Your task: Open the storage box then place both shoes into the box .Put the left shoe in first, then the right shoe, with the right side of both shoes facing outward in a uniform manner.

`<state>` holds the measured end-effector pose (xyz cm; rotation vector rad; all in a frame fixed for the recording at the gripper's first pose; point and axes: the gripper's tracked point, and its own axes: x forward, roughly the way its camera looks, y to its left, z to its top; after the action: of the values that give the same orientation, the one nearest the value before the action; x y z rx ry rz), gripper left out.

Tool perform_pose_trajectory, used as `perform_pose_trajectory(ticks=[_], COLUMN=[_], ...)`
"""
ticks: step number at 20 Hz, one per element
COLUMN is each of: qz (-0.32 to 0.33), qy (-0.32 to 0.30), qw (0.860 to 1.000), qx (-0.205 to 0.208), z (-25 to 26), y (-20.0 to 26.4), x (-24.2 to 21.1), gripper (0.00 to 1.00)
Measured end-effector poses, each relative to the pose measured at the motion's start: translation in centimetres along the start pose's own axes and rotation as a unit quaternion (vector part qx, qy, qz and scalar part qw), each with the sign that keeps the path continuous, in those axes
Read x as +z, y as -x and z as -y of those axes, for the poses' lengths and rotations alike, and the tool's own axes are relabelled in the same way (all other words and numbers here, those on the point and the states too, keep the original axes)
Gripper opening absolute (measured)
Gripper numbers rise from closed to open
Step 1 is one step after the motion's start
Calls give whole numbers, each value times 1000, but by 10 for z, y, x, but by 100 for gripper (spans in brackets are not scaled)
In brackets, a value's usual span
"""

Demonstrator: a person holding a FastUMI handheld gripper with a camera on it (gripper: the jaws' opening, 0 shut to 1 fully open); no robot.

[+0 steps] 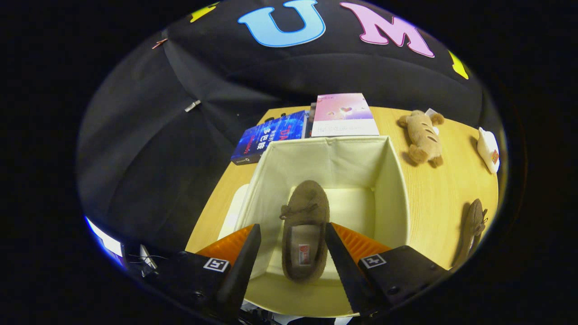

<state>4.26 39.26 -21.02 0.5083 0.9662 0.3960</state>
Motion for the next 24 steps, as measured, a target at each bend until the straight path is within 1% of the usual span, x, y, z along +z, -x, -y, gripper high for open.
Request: perform_pose_trajectory(ticks=[3, 6, 8, 11, 14, 18, 21, 24], qz=[45, 94, 121, 135, 131, 97, 55, 4], qy=[29, 57, 83, 119, 104, 103, 100, 88], qw=[998, 994, 989, 982, 982, 979, 978, 979], qx=[16, 17, 0, -49, -83, -146, -177, -183], z=[17, 50, 83, 151, 218, 322, 383, 422], y=[41, 87, 116, 153, 182, 203, 200, 184], x=[19, 35, 41, 40, 26, -11, -48, -84], gripper=[89, 90, 89, 90, 90, 90, 90, 90])
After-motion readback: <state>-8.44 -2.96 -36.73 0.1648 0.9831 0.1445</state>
